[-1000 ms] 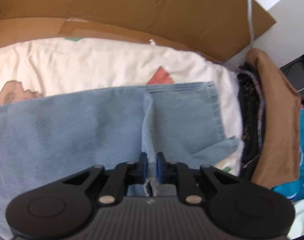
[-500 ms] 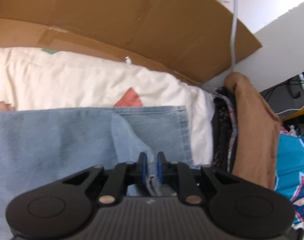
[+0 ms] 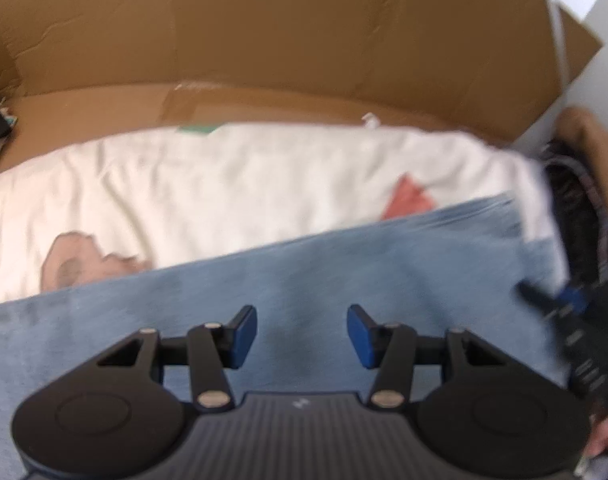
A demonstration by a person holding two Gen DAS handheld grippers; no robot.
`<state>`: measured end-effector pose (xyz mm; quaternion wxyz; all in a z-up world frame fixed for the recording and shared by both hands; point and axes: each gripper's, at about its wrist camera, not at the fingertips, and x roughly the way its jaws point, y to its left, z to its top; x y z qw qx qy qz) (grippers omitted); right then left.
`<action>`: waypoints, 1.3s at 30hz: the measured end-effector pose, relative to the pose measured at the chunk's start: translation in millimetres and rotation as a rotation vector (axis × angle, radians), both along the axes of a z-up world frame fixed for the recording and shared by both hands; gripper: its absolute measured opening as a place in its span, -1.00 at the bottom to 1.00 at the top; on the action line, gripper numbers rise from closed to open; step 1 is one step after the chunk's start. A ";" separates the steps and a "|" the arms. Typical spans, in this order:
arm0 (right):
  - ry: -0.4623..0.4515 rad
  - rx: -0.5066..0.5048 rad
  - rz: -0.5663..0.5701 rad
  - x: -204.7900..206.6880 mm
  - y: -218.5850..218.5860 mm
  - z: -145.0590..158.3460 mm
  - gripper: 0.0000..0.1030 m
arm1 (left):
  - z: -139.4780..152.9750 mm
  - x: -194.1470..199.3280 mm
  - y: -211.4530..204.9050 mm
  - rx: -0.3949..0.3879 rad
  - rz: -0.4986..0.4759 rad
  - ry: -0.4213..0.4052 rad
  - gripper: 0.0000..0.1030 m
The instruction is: Fold clothes
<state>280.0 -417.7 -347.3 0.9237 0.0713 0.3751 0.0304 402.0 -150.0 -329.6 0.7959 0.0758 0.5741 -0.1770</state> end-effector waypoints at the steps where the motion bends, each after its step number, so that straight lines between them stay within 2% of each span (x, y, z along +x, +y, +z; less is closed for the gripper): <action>1: 0.004 0.008 -0.007 2.6 -3.4 -0.7 -0.76 | -3.5 0.4 4.1 0.011 0.003 -0.004 0.06; 8: 0.048 0.020 -0.039 32.4 -23.0 -0.4 -0.76 | -12.2 -3.0 19.1 0.019 0.008 -0.067 0.21; 16: 0.123 0.028 -0.053 61.8 -31.2 -9.7 -0.71 | -20.6 -6.9 31.9 0.026 -0.013 -0.144 0.23; 21: 0.092 0.009 -0.077 65.9 -32.2 -8.3 -0.82 | -24.8 -8.3 42.2 0.025 -0.018 -0.171 0.23; 29: 0.020 0.004 -0.119 74.3 -33.5 16.4 -0.83 | -18.1 -12.0 45.8 0.032 -0.019 -0.209 0.23; 30: 0.039 -0.005 -0.124 77.4 -32.2 13.6 -0.83 | -17.7 -12.2 45.4 0.036 -0.024 -0.213 0.23; 32: 0.134 -0.016 -0.134 84.2 -33.1 -4.3 -0.83 | -18.8 -12.4 43.9 0.046 -0.032 -0.226 0.26; 33: 0.181 -0.021 -0.139 87.5 -33.5 -13.1 -0.79 | -20.8 -11.7 43.1 0.052 -0.035 -0.224 0.28; 34: 0.206 -0.022 -0.147 88.3 -35.3 -19.6 -0.64 | -24.4 -10.4 42.1 0.057 -0.038 -0.218 0.32; 36: 0.205 -0.024 -0.152 87.0 -36.6 -21.4 -0.49 | -31.3 -9.3 42.9 0.057 -0.033 -0.218 0.38; 39: 0.190 -0.048 -0.132 83.2 -33.7 -17.0 -0.43 | -35.1 -9.4 44.1 0.056 -0.020 -0.234 0.48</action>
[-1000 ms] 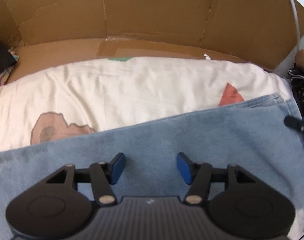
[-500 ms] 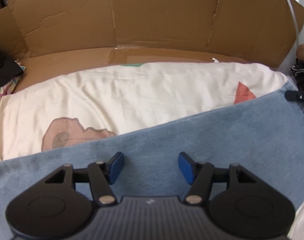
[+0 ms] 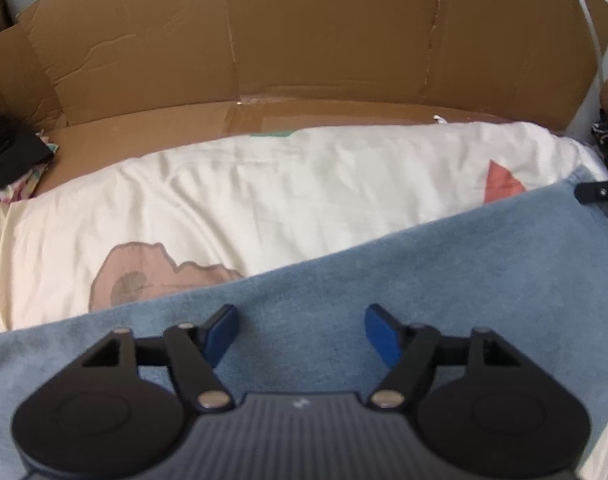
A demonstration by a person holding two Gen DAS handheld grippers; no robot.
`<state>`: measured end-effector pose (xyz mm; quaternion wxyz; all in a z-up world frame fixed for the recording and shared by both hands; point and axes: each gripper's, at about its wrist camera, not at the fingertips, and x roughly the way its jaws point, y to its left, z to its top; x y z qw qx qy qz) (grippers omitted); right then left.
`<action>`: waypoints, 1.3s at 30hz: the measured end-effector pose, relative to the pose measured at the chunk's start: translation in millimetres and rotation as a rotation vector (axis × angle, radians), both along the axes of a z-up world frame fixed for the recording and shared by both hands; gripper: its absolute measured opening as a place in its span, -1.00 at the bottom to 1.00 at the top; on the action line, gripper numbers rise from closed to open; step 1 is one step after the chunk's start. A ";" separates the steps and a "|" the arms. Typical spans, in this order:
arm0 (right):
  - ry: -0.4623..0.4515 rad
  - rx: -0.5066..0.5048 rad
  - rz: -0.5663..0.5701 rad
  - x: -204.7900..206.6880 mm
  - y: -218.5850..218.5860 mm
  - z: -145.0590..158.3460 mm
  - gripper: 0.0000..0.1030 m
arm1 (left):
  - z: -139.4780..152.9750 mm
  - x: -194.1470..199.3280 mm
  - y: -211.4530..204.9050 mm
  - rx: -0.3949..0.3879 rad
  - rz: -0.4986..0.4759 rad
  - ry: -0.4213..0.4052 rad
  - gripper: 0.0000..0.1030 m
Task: Fold clothes
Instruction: 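Open the right gripper and release the cuff onto the folded jeans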
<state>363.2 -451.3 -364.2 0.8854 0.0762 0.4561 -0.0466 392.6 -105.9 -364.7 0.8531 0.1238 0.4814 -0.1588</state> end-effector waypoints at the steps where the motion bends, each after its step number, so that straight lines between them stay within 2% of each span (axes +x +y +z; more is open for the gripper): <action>1: -0.010 -0.006 0.006 -2.4 0.5 1.7 -0.42 | 0.6 -0.2 -0.7 0.002 0.003 -0.005 0.48; 5: -0.046 -0.033 -0.004 -16.9 3.3 10.7 -0.37 | 6.8 0.7 -2.5 -0.008 0.006 -0.017 0.39; 10: -0.142 -0.093 0.021 -42.7 12.4 28.6 -0.09 | 4.3 4.4 -3.8 0.018 -0.003 -0.013 0.40; 16: -0.199 -0.086 0.097 -37.1 29.1 25.3 -0.08 | -3.1 3.6 -4.0 0.034 0.024 -0.023 0.50; 22: -0.120 -0.073 0.087 -4.1 29.1 6.8 -0.11 | -5.7 7.8 -2.1 0.044 0.052 -0.019 0.65; 25: -0.094 -0.119 0.029 8.3 25.6 4.4 -0.17 | -6.5 7.1 -1.2 0.047 0.056 -0.025 0.68; 28: 0.010 -0.029 -0.074 20.3 5.2 -8.6 -0.12 | -6.4 7.4 -1.0 0.046 0.063 -0.021 0.70; 29: 0.000 0.002 -0.090 19.6 -0.1 -8.9 -0.12 | -6.0 7.5 -1.0 0.047 0.064 -0.020 0.70; 31: -0.045 -0.009 -0.068 15.1 3.2 3.9 -0.13 | -4.2 7.2 -0.6 0.042 0.071 -0.017 0.64; 35: -0.161 -0.039 0.005 0.1 18.8 37.0 -0.12 | 5.3 1.8 4.3 0.027 0.077 -0.014 0.34; 39: -0.197 -0.003 0.045 -19.3 28.3 58.2 -0.12 | 22.3 -10.8 9.3 0.008 0.065 -0.027 0.34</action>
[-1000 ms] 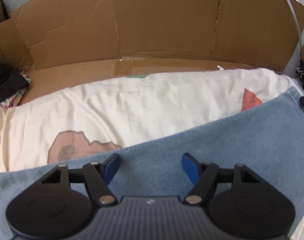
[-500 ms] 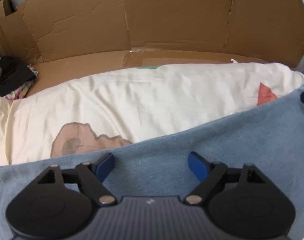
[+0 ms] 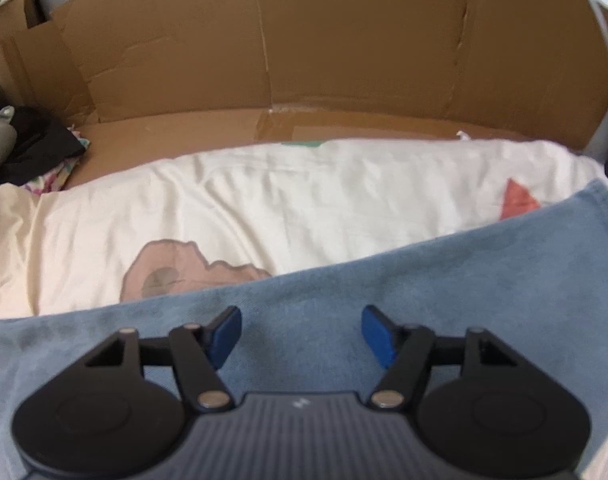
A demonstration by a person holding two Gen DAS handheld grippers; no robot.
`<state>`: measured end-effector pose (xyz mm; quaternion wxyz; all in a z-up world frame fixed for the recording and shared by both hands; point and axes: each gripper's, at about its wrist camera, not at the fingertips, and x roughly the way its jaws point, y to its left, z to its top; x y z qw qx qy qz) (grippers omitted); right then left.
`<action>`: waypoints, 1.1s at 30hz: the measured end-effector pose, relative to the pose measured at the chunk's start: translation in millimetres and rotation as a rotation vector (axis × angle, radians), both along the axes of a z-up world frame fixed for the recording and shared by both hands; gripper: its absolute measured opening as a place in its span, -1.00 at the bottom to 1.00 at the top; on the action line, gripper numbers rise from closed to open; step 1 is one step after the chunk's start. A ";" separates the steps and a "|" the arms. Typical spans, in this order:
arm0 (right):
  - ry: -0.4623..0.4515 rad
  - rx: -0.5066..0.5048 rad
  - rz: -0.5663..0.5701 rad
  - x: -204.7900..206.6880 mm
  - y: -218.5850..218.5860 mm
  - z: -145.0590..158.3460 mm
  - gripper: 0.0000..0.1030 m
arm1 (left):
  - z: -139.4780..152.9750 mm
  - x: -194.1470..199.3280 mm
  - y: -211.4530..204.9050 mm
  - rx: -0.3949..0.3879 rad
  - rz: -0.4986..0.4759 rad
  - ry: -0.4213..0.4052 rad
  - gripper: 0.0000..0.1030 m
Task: Fold clothes
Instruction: 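Open the right gripper and release the cuff onto the folded jeans, then grasp the light blue jeans leg end with the left gripper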
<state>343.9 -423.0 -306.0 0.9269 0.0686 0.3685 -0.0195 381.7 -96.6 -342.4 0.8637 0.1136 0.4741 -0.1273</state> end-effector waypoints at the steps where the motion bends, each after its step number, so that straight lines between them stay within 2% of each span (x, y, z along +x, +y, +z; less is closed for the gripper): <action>1: 0.001 0.009 0.006 -5.8 2.2 2.8 -0.12 | 4.8 -3.8 -0.1 -0.001 -0.008 0.004 0.34; 6: 0.013 0.030 0.033 -46.4 9.0 12.3 -0.12 | 33.5 -26.6 -4.3 -0.015 -0.062 0.006 0.35; 9: -0.006 0.063 0.048 -80.6 1.0 29.4 -0.12 | 47.3 -45.6 -9.5 -0.041 -0.088 0.023 0.35; 12: -0.034 0.083 0.052 -117.2 7.2 39.8 -0.12 | 56.1 -66.7 -18.2 -0.052 -0.161 0.017 0.34; 15: -0.042 0.117 0.014 -149.0 5.6 33.8 -0.11 | 61.5 -86.9 -33.3 -0.020 -0.266 -0.003 0.34; 18: -0.042 0.178 -0.065 -176.2 -4.6 24.9 -0.09 | 63.1 -101.2 -45.7 -0.014 -0.331 -0.004 0.34; 28: -0.121 0.261 -0.115 -225.2 -10.9 28.4 0.12 | 64.1 -125.0 -83.2 0.050 -0.408 0.030 0.34; 33: -0.154 0.296 -0.166 -250.2 -4.9 19.3 0.13 | 76.6 -141.6 -99.2 0.089 -0.420 0.053 0.20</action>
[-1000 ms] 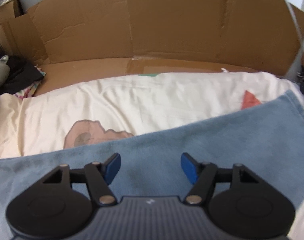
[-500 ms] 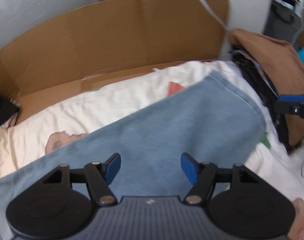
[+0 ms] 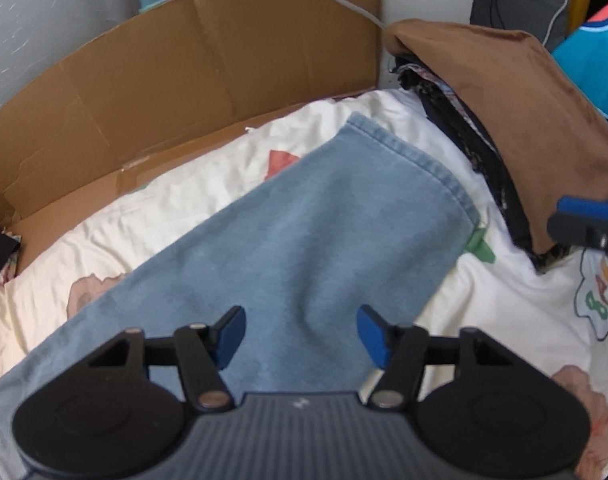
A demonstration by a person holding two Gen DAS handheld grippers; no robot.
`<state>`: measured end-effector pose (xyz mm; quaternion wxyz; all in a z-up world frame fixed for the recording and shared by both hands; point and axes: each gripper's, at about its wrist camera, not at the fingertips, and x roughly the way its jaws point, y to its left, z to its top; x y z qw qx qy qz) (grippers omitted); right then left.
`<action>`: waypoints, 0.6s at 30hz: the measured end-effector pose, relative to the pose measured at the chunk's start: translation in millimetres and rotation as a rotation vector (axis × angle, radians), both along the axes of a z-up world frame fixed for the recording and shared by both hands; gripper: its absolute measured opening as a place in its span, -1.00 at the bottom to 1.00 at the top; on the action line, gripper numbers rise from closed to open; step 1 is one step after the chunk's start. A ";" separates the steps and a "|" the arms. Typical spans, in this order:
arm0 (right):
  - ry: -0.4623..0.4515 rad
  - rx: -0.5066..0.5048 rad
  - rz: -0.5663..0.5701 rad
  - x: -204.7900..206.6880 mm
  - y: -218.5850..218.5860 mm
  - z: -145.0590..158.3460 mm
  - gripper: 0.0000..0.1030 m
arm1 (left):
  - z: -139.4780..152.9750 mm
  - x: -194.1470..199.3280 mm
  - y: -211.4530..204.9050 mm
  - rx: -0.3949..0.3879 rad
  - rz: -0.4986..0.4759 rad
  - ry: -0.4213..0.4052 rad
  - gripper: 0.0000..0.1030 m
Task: Fold clothes
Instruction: 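Grasp the light blue jeans leg end with the left gripper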
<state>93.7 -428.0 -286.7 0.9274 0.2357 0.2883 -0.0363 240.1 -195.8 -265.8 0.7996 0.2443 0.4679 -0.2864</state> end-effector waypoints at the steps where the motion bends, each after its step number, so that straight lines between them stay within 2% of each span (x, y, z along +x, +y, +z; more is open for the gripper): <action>1: 0.008 0.015 -0.012 -3.6 0.5 -4.2 0.13 | 2.3 -4.4 -3.5 0.007 -0.027 -0.002 0.20; 4: 0.050 0.087 -0.038 -12.8 -0.8 -16.8 0.13 | -0.3 -19.7 -16.2 0.041 -0.134 -0.044 0.20; 8: 0.081 0.129 -0.093 -28.5 -3.5 -24.2 0.13 | -24.0 -28.4 -27.6 0.070 -0.187 -0.037 0.20; 11: 0.114 0.122 -0.099 -35.4 -6.1 -26.5 0.13 | -45.9 -34.0 -36.0 0.121 -0.238 -0.064 0.20; 15: 0.114 0.125 -0.128 -40.7 -14.2 -28.4 0.13 | -68.0 -33.4 -46.6 0.173 -0.294 -0.104 0.20; 18: 0.113 0.124 -0.145 -40.6 -19.3 -29.8 0.13 | -80.3 -28.7 -56.9 0.205 -0.304 -0.127 0.16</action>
